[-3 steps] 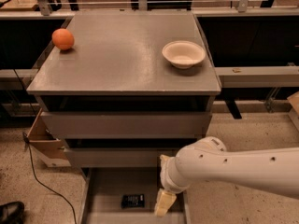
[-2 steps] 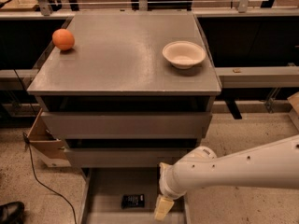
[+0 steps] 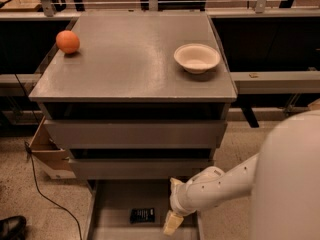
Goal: Pick rxbar blueberry from bottom drawer and place on counter
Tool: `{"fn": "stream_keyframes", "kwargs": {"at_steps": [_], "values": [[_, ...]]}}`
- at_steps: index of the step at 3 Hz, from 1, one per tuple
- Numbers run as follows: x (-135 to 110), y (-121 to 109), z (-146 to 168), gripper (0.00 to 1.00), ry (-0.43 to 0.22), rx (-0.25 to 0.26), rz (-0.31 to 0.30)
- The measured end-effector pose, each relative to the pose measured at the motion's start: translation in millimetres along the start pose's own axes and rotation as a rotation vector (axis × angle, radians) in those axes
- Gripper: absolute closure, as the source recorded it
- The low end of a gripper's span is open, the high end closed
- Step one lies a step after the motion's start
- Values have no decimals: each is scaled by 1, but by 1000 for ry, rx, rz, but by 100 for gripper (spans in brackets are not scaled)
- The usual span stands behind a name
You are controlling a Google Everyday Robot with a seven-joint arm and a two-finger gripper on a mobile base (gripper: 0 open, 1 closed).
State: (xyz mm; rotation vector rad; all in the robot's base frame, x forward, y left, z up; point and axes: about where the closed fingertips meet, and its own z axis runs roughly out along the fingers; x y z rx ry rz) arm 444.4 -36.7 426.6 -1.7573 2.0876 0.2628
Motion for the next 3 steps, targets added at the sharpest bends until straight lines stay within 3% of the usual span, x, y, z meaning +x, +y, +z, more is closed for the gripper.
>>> {"fn": "stream_keyframes", "kwargs": {"at_steps": [1, 2, 3], "values": [[2, -13, 34, 0, -28, 14, 12], [-9, -16, 89, 0, -77, 40, 48], [-8, -16, 89, 0, -75, 38, 46]]}}
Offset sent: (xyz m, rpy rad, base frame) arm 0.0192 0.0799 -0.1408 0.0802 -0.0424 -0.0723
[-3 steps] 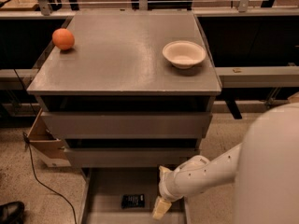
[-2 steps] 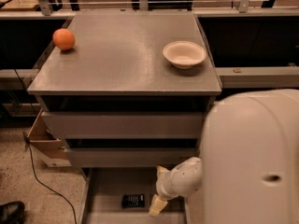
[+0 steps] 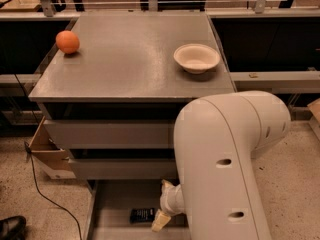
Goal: Pick rxbar blueberry from bottom drawer and place on counter
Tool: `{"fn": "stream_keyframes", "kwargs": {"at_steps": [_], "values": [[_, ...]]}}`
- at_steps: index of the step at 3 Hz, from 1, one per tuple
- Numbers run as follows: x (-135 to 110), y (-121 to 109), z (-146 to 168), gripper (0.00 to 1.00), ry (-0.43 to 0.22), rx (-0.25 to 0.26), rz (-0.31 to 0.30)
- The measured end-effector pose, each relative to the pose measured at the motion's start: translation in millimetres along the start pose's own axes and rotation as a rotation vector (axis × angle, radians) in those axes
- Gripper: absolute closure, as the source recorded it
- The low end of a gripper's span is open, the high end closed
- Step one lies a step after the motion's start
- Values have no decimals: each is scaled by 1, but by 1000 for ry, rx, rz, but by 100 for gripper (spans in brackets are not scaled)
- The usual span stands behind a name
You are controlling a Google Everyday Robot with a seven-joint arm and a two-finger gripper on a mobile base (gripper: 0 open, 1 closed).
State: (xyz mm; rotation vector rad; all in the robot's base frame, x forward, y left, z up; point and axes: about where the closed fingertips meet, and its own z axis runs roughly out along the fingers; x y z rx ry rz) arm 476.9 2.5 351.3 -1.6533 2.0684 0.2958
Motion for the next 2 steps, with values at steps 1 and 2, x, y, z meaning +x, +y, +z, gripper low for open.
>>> {"fn": "stream_keyframes", "kwargs": {"at_steps": [1, 2], "values": [[5, 3, 21, 0, -28, 10, -17], [15, 8, 57, 0, -71, 20, -20]]}}
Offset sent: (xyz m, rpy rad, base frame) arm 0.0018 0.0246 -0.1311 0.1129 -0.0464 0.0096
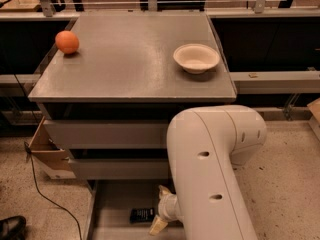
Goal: Pick rxbar blueberry from bottom drawer and place on counter
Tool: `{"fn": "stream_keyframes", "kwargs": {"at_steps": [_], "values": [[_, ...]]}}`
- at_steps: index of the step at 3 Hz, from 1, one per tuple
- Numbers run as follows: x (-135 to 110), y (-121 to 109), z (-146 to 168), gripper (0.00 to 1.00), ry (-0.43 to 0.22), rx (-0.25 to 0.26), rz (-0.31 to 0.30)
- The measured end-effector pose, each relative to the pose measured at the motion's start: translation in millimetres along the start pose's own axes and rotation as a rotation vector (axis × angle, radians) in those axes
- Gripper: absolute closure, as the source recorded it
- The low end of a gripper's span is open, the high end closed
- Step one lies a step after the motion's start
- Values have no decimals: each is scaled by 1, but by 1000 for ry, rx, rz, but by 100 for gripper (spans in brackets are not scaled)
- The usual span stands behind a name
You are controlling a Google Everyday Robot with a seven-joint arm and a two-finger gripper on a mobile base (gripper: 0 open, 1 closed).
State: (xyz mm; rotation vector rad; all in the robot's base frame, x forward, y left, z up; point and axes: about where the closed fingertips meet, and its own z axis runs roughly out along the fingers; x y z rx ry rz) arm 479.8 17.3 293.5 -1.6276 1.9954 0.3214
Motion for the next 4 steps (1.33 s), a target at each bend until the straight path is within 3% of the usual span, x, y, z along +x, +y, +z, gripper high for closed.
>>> {"fn": "stream_keyframes", "kwargs": {"at_steps": [2, 4], "values": [[28, 14, 74, 0, -94, 17, 36], [36, 21, 132, 0, -166, 29, 103]]}}
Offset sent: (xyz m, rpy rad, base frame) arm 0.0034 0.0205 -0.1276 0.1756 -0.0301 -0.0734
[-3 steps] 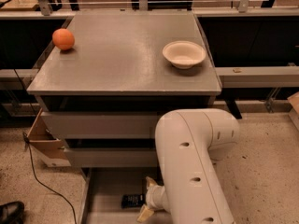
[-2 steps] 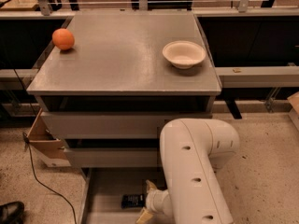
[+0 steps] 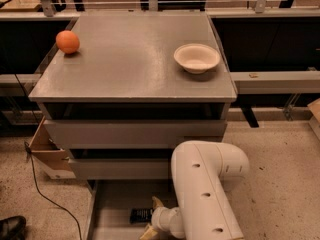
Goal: Pick rxbar blueberry from bottom drawer and place on counter
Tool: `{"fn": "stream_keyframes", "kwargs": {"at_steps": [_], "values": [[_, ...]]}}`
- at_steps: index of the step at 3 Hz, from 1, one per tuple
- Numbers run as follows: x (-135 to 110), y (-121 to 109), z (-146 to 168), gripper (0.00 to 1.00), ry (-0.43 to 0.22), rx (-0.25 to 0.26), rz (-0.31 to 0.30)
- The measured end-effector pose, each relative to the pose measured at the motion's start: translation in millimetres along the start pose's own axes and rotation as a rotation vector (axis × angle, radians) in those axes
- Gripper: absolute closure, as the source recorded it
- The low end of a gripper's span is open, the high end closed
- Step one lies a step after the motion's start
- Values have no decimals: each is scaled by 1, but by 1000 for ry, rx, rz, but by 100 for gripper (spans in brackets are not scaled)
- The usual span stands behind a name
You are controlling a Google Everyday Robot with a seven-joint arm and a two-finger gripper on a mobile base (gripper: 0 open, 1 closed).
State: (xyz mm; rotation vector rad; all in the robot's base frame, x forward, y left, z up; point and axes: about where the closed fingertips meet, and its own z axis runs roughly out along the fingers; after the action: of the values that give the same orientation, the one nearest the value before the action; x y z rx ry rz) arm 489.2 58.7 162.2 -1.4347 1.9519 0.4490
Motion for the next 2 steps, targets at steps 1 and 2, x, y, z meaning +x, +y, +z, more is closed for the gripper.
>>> {"fn": "stream_keyframes", "kwargs": {"at_steps": [1, 2], "values": [[5, 1, 31, 0, -16, -3, 23], [9, 2, 62, 21, -28, -9, 47]]}}
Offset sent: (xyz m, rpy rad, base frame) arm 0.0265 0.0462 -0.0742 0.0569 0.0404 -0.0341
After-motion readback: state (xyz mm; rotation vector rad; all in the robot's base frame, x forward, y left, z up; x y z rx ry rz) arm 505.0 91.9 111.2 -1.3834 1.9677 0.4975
